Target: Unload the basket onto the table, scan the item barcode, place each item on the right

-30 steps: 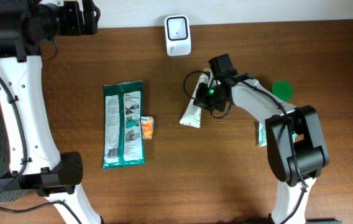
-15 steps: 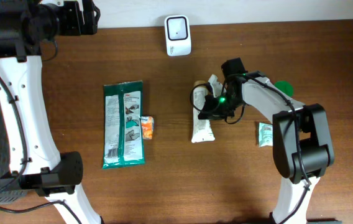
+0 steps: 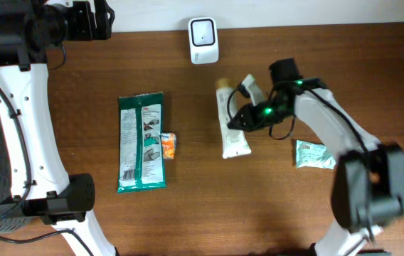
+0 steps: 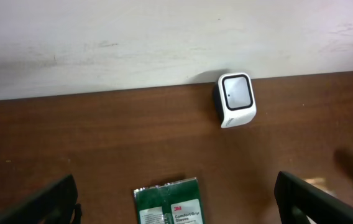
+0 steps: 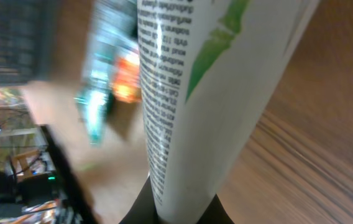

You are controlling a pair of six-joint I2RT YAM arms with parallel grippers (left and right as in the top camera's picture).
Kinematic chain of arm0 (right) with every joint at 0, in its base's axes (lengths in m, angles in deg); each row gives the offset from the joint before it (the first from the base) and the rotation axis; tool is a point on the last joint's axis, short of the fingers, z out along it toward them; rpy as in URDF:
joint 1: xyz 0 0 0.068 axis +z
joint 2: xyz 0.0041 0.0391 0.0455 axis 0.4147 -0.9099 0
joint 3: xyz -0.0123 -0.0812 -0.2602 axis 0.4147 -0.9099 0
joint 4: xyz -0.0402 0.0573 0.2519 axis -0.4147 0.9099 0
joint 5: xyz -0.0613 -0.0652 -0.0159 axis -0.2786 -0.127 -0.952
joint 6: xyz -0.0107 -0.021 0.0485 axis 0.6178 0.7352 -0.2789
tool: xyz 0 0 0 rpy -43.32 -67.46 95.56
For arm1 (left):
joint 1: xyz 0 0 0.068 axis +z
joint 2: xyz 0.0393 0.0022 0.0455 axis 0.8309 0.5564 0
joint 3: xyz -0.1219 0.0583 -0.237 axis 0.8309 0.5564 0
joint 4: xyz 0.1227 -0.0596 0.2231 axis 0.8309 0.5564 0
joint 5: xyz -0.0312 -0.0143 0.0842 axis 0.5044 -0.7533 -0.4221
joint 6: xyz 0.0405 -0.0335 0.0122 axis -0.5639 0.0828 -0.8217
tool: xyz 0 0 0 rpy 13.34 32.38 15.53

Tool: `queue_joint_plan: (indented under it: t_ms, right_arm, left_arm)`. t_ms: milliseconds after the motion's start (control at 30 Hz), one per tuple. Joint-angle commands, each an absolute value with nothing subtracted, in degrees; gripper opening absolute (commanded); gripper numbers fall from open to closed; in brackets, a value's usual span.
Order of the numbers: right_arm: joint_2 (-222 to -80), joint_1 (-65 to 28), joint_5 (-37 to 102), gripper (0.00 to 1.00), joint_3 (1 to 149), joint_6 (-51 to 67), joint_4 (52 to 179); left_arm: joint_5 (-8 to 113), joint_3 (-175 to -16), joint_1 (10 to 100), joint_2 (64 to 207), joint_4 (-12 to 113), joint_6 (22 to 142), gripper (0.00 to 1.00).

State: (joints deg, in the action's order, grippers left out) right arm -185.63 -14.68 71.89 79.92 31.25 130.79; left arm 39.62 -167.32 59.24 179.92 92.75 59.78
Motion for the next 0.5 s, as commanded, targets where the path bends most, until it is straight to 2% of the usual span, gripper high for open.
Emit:
queue_joint_plan:
  t_ms: [0, 267, 467]
  right_arm:
    - [-175.2, -14.8, 84.7, 0.04, 80.9, 32.3, 130.6]
    - [-163.9, -14.8, 85.7, 0.04, 81.0, 19.8, 130.4]
    - [-167.1, -14.2, 79.2, 0.04, 89.1, 16.5, 137.0]
  left_arm:
    - [40.2, -168.2, 59.6, 178.6, 92.7, 58.9, 0.99]
    - [40.3, -168.2, 59.6, 178.6, 92.7, 58.9, 0.99]
    - [40.2, -168.2, 59.6, 178.6, 92.7, 58.9, 0.99]
